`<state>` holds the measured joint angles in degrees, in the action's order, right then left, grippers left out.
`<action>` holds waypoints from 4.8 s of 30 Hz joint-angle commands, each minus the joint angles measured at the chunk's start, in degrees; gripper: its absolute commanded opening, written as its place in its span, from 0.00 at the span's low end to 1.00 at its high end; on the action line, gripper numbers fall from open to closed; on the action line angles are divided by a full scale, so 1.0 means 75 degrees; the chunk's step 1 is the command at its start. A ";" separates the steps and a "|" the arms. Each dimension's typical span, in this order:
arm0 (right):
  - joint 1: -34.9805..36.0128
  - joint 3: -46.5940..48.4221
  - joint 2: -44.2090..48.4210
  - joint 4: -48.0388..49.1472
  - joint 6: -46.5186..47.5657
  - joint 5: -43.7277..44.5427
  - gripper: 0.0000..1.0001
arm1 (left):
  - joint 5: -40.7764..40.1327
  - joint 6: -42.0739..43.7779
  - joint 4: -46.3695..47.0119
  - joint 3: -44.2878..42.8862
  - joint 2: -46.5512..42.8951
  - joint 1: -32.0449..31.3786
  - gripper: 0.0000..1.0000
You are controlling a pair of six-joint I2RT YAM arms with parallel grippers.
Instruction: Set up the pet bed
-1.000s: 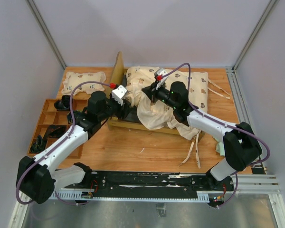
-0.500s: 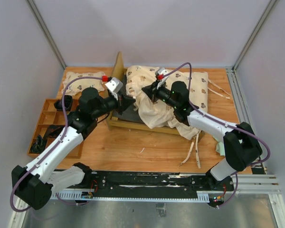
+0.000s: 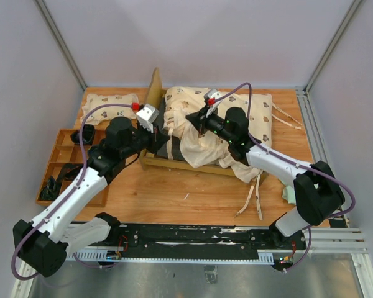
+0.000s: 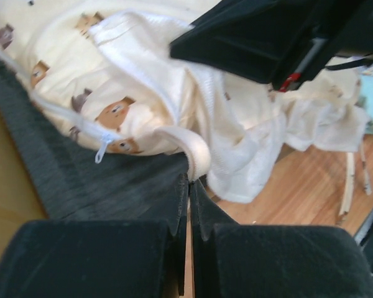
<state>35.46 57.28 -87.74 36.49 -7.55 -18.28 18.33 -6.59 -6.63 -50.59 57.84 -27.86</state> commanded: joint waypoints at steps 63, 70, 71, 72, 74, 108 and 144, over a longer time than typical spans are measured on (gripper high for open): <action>-0.0219 -0.0184 -0.0077 0.0708 -0.0384 -0.0407 0.00 | 0.1022 0.4869 -0.0029 0.2470 -0.1773 0.0004 0.73; -0.0221 -0.0210 -0.0011 0.0780 -0.0417 -0.0433 0.00 | 0.1240 0.4908 0.0407 0.2712 -0.1816 0.0253 0.73; -0.0217 -0.0224 0.0004 0.0783 -0.0422 -0.0433 0.00 | 0.1307 0.4889 0.0440 0.2698 -0.1778 0.0320 0.73; -0.0227 -0.0227 0.0004 0.0783 -0.0417 -0.0433 0.00 | 0.1364 0.4844 0.0454 0.2681 -0.1721 0.0343 0.73; -0.0220 -0.0232 0.0016 0.0783 -0.0408 -0.0433 0.00 | 0.1470 0.4809 0.0501 0.2637 -0.1569 0.0361 0.73; -0.0220 -0.0230 0.0080 0.0795 -0.0376 -0.0454 0.00 | 0.2482 0.4338 0.0760 0.2144 -0.0633 0.0374 0.59; -0.0221 -0.0098 -0.0198 0.0566 -0.0243 -0.0404 0.00 | 0.1270 -0.0172 -0.2186 0.0168 -0.1287 0.0374 0.00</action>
<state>35.46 55.68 -88.25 40.01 -10.26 -21.41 25.43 3.22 -19.18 -50.33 49.74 -25.26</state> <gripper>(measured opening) 0.009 0.009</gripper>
